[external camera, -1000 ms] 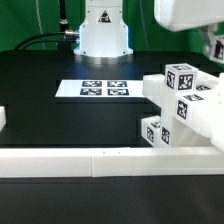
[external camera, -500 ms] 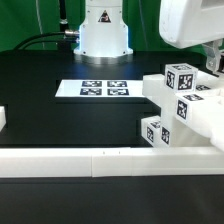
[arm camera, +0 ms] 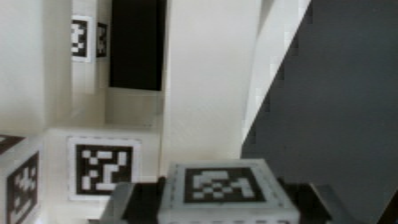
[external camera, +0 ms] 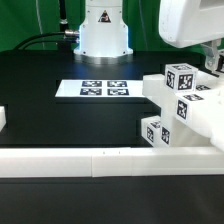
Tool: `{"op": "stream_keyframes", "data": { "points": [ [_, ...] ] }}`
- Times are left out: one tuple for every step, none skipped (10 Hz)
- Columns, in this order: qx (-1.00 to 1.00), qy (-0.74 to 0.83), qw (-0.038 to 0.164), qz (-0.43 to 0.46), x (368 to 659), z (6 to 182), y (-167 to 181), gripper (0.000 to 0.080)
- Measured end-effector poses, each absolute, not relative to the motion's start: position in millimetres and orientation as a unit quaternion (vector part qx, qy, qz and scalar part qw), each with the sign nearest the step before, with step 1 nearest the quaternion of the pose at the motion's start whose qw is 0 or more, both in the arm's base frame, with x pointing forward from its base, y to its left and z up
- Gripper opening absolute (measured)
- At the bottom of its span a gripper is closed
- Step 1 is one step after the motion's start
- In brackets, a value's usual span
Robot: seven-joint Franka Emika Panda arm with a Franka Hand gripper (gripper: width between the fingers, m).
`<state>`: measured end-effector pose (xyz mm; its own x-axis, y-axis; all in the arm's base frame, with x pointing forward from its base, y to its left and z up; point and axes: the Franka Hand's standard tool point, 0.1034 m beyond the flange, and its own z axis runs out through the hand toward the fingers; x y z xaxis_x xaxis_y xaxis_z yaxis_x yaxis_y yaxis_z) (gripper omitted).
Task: Assemble chair
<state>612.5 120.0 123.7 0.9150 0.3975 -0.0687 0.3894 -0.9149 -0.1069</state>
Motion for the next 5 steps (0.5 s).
{"op": "stream_keyframes", "data": {
  "points": [
    [-0.978,-0.2,0.044,0.037,615.6,123.9,118.9,0.0281],
    [-0.978,-0.2,0.044,0.034,616.9,124.0,118.9,0.0281],
    [-0.978,-0.2,0.044,0.034,617.2,124.0,118.5,0.0281],
    [-0.978,-0.2,0.043,0.033,617.6,124.0,118.3,0.0281],
    [-0.978,-0.2,0.043,0.033,618.0,124.0,118.1,0.0281]
  ]
}}
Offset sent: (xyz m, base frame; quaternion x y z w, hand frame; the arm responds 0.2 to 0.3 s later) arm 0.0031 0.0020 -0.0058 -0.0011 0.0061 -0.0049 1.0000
